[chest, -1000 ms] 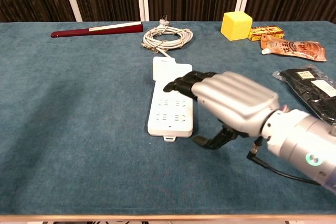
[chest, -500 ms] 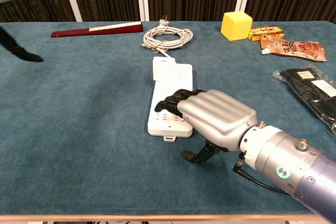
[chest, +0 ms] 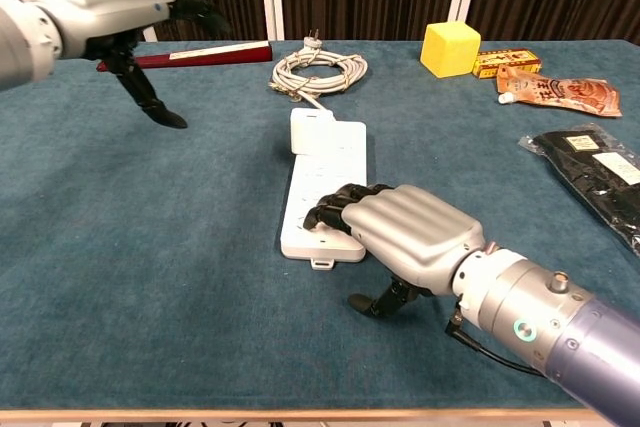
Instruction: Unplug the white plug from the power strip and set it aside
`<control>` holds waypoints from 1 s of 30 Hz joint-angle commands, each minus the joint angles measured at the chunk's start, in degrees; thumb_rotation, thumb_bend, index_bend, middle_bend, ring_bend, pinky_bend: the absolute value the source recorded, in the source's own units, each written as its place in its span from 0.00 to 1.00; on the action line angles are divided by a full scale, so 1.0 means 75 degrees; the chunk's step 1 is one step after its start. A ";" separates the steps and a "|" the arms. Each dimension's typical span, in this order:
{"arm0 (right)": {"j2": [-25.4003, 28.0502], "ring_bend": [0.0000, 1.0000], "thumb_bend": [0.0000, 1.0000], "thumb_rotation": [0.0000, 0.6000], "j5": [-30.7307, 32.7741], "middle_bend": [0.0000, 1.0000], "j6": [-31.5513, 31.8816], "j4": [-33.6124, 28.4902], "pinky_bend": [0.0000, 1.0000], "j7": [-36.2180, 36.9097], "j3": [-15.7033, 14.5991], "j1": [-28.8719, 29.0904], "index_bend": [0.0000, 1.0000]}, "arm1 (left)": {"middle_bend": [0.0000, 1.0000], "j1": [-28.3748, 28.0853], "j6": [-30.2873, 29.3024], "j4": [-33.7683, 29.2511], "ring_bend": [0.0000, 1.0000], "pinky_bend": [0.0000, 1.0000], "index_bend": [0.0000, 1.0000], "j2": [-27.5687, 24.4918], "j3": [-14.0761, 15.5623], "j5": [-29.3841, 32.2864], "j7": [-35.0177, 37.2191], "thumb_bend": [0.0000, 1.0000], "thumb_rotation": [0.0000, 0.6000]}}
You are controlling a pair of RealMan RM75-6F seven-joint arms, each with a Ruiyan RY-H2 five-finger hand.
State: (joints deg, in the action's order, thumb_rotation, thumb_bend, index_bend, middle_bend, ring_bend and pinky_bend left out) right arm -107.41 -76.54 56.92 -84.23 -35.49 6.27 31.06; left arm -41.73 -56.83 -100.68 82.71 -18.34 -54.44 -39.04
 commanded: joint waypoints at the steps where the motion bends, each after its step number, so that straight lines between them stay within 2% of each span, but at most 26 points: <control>1: -0.0013 0.10 0.39 1.00 -0.0021 0.18 0.0015 0.0065 0.16 0.0041 -0.0053 0.0013 0.21 | 0.21 -0.0305 -0.0012 0.0184 0.08 0.14 0.20 0.0320 -0.0036 0.0211 -0.0222 0.01 1.00; 6: -0.0031 0.10 0.39 1.00 -0.0033 0.18 0.0043 0.0141 0.16 0.0153 -0.0125 0.0018 0.21 | 0.31 -0.0740 -0.0090 0.0495 0.13 0.19 0.27 0.0827 -0.0092 0.0524 -0.0482 0.07 1.00; 12: -0.0019 0.10 0.39 1.00 -0.0055 0.18 0.0100 0.0174 0.16 0.0247 -0.0174 0.0026 0.22 | 0.36 -0.1269 -0.0153 0.0993 0.14 0.20 0.30 0.1435 -0.0103 0.0841 -0.0868 0.09 1.00; 30: 0.0062 0.10 0.39 1.00 -0.0056 0.18 0.0193 0.0150 0.16 0.0464 -0.0307 0.0027 0.22 | 0.31 -0.2253 -0.0306 0.2111 0.14 0.19 0.28 0.2311 -0.0058 0.2090 -0.1801 0.11 1.00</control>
State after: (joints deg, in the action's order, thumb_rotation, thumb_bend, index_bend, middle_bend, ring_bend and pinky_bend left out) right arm -106.96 -76.96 58.36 -83.12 -32.01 3.98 31.25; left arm -58.03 -59.17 -85.61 99.43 -18.76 -39.51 -52.12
